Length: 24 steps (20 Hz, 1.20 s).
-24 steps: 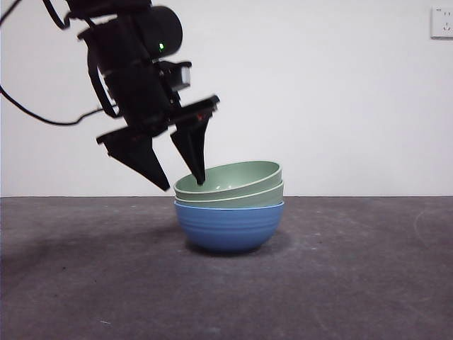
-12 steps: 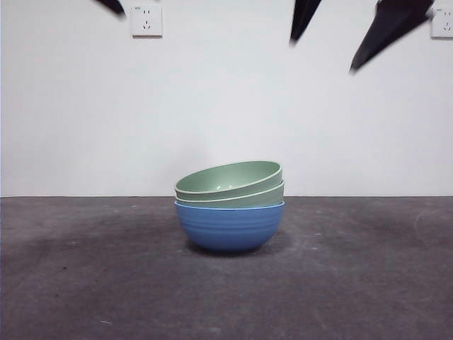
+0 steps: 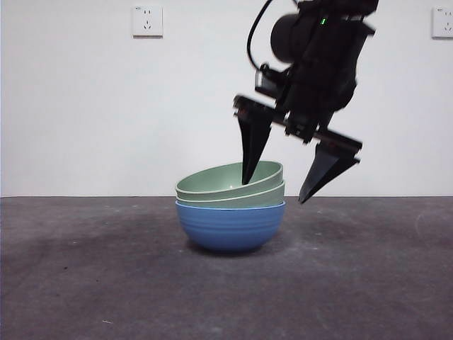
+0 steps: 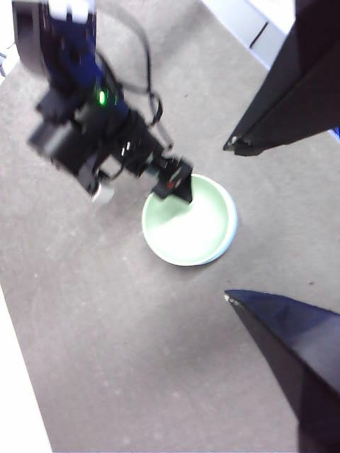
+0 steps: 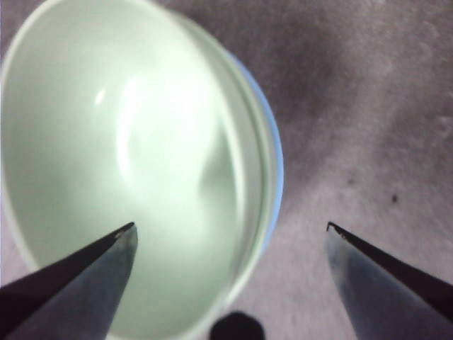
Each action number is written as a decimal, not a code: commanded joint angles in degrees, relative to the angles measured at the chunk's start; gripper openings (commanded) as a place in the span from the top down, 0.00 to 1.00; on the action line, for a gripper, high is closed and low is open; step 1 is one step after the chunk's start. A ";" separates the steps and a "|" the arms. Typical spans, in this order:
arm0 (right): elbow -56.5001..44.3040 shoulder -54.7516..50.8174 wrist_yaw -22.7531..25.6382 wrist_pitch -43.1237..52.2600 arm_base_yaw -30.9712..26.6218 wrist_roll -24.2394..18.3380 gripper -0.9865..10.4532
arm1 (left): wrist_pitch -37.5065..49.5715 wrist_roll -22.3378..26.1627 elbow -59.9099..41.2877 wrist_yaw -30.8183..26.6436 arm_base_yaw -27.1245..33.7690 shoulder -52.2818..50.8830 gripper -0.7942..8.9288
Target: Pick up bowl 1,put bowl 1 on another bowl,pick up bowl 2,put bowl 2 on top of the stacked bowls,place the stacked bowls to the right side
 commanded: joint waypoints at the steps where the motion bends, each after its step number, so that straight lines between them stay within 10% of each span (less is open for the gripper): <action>1: -0.09 1.73 -0.20 1.60 0.04 2.03 0.53 | -0.92 0.59 -0.13 -0.02 -0.15 -0.28 0.59; 16: -0.09 4.04 -1.86 2.91 0.07 2.40 0.91 | -1.53 0.50 -0.13 0.00 -0.15 -0.44 0.59; 24: -0.09 2.49 -1.40 1.11 -0.68 0.50 0.92 | -1.57 0.66 -0.13 -0.02 -0.15 -0.42 0.59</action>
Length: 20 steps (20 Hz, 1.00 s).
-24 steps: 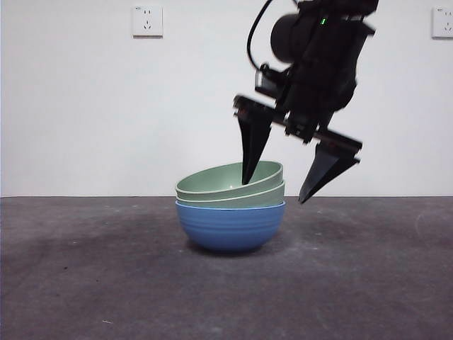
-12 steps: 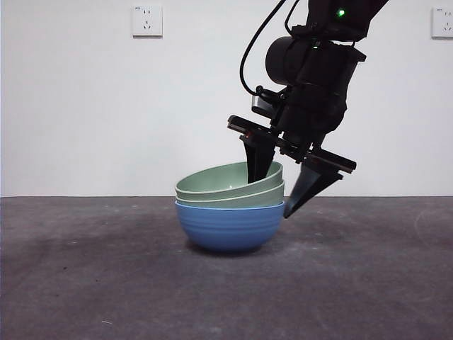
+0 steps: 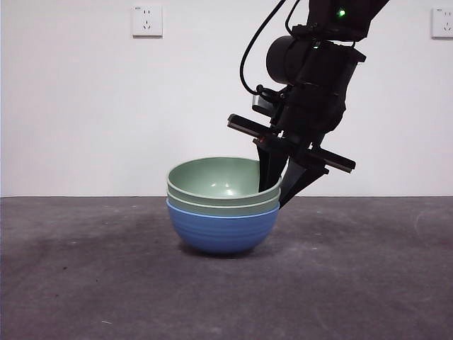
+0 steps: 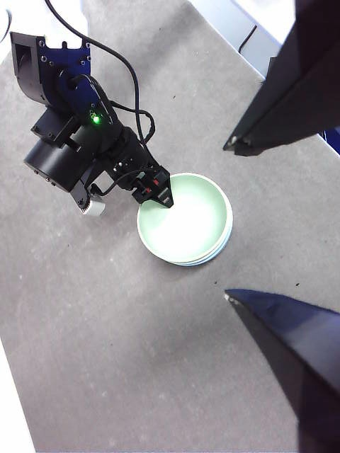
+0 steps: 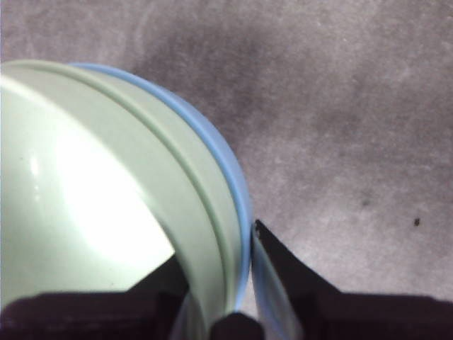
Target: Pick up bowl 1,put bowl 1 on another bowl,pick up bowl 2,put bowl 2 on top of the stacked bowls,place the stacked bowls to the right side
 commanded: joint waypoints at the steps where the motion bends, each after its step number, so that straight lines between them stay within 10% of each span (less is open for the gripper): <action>1: -0.15 -1.92 0.17 -2.03 -0.85 -2.40 0.92 | 0.09 0.68 -0.13 -0.02 -0.15 -0.15 0.59; 20: -1.20 -3.82 0.63 -6.38 -22.86 -7.50 0.92 | 0.15 1.14 -0.13 0.00 -0.15 -0.15 0.59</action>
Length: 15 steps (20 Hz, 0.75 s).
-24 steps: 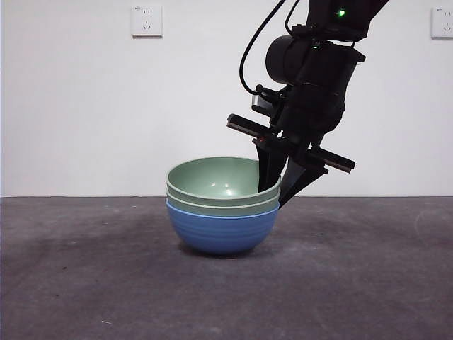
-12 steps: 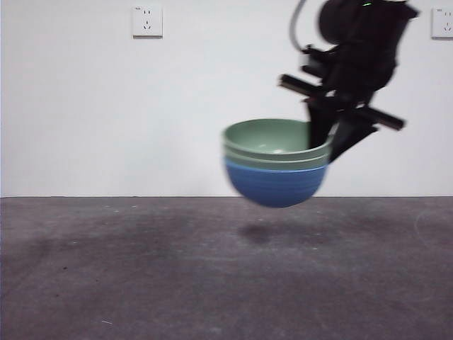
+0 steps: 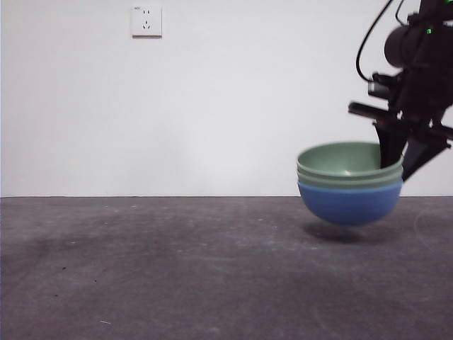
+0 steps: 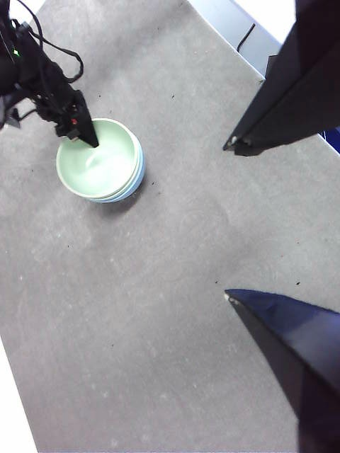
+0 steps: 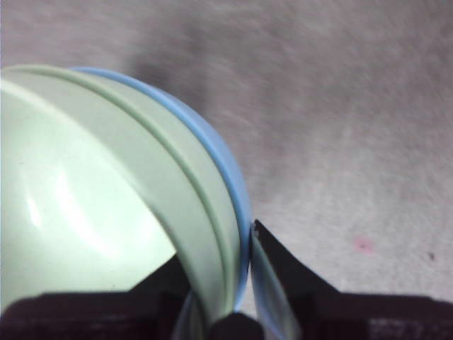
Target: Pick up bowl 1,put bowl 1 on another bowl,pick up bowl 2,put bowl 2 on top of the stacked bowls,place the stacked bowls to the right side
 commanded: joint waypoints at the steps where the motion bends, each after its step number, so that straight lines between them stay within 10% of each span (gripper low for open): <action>1: -0.98 1.90 -0.57 0.15 0.20 -1.07 0.92 | 0.15 0.61 -0.13 0.00 -0.13 -0.13 0.59; 10: -1.25 5.05 2.19 -0.74 -0.17 -2.38 0.92 | 0.13 0.63 -0.13 -0.02 -0.13 -0.13 0.59; 15: -1.25 5.05 1.79 -0.92 -0.17 -2.54 0.69 | 0.57 0.66 -0.13 -0.04 -0.13 -0.13 0.59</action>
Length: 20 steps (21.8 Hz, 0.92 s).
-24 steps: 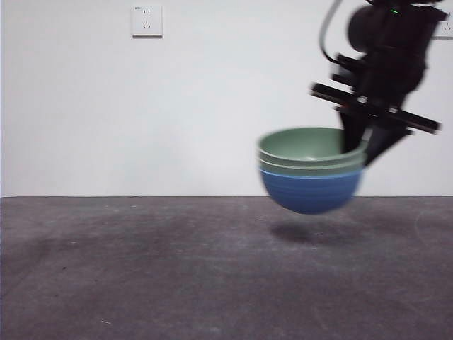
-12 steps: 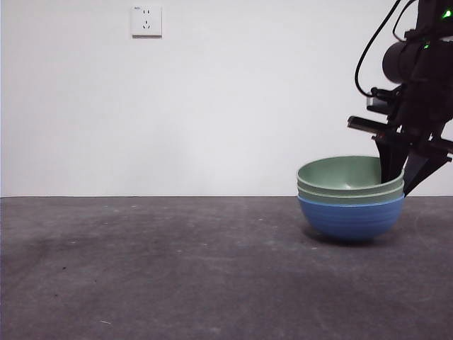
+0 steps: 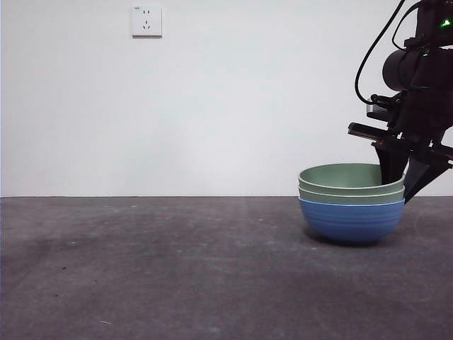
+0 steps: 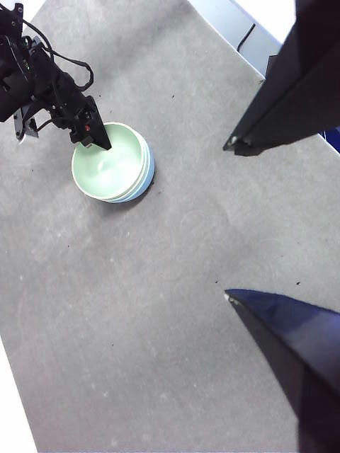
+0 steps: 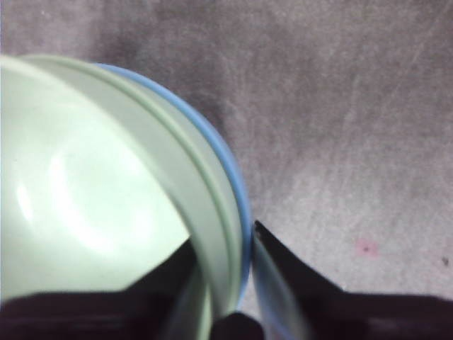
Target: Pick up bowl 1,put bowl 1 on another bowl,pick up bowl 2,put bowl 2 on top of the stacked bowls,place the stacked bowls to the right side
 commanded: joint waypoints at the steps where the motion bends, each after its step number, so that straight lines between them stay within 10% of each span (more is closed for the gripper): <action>1: -0.79 1.57 0.76 -0.74 0.09 -0.94 0.66 | 0.59 0.66 -0.13 -0.04 -0.13 -0.13 0.59; 20: -0.76 -34.32 -1.95 -15.96 2.58 0.00 0.56 | 0.50 2.80 -0.13 0.24 -0.13 -0.13 0.60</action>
